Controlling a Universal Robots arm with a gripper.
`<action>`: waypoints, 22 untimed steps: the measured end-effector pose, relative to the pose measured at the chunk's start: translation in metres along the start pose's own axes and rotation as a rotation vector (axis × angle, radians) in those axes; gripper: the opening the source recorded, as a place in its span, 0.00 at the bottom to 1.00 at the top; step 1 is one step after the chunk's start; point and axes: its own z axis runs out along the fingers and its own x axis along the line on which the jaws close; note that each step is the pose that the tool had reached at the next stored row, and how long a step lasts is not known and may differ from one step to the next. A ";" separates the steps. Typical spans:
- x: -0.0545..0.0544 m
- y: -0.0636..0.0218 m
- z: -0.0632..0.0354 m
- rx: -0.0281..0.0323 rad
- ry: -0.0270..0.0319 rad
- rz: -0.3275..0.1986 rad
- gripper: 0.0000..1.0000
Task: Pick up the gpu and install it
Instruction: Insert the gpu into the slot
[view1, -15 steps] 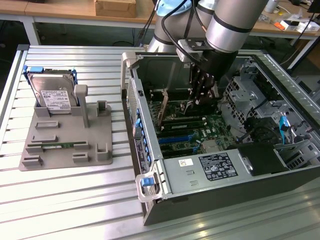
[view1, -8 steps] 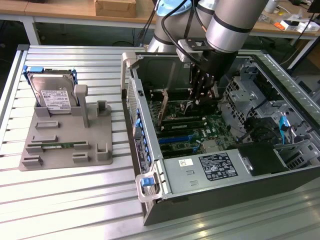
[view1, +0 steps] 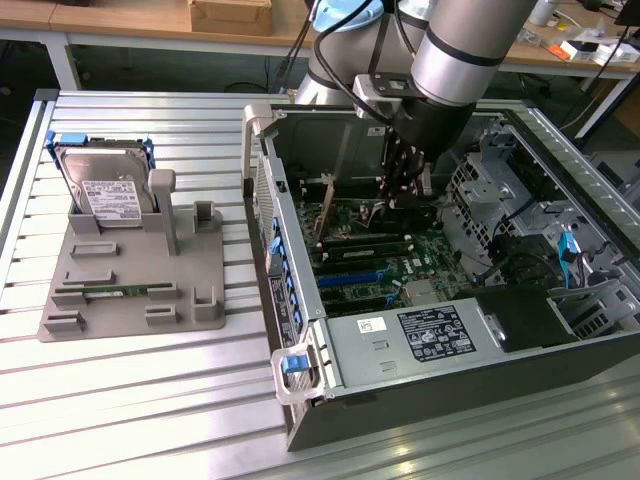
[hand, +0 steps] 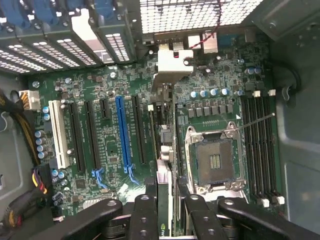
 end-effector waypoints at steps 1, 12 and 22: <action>0.000 0.0000 0.0002 0.0012 -0.0012 0.045 0.26; 0.000 -0.0001 0.0017 0.0018 -0.0019 0.070 0.26; 0.001 -0.0002 0.0052 0.0018 -0.0018 0.069 0.26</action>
